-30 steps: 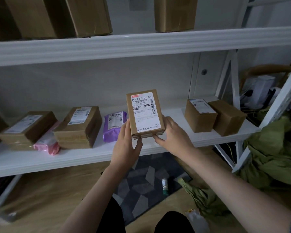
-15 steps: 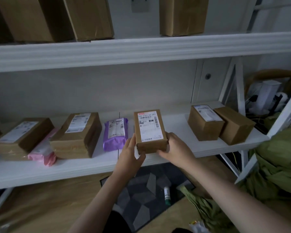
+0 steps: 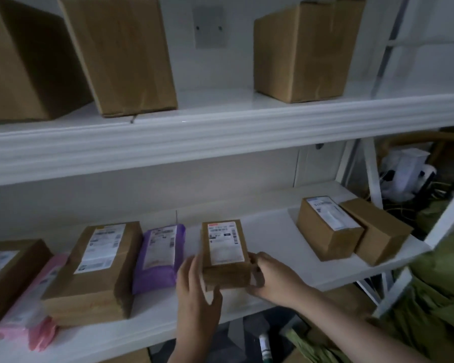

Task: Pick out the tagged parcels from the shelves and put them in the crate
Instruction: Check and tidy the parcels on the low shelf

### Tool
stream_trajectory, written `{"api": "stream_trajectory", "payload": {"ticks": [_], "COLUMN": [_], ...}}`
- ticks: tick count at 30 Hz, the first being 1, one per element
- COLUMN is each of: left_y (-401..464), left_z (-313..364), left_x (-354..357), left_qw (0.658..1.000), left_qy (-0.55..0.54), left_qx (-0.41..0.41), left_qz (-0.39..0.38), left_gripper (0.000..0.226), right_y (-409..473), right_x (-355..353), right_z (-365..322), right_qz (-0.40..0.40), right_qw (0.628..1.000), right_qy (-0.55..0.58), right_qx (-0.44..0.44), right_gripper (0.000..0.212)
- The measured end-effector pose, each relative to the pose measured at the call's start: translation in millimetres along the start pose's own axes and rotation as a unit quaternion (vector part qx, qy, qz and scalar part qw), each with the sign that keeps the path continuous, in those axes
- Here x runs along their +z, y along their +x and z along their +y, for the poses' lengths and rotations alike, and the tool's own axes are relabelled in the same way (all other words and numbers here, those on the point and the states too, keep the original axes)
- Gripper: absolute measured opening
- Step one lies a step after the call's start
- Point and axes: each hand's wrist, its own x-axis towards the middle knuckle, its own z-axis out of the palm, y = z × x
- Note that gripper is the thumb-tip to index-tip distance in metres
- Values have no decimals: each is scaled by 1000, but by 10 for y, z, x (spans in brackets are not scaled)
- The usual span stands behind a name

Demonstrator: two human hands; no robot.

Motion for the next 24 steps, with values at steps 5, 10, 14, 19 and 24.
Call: {"api": "stream_trajectory", "payload": {"ticks": [5, 10, 14, 19, 24], "left_y": [-54, -123, -149, -171, -115], "left_z": [238, 398, 590, 926, 1282], "left_x": [275, 408, 360, 529, 872], "left_qw": [993, 987, 975, 983, 976], "left_qy": [17, 74, 96, 38, 4], "left_qx": [106, 131, 175, 49, -20], "left_qz": [-49, -60, -100, -175, -219], "left_gripper": [86, 74, 53, 42, 49], "right_y": [-256, -603, -878, -1093, -1227], "right_x": [-66, -431, -758, -925, -917], "right_z": [329, 681, 980, 1473, 1774], "right_qz": [25, 58, 106, 176, 220], "right_qw": [999, 998, 993, 981, 966], "right_qy": [-18, 2, 32, 53, 88], "right_qx": [-13, 1, 36, 67, 101], "right_gripper": [85, 77, 55, 40, 59]}}
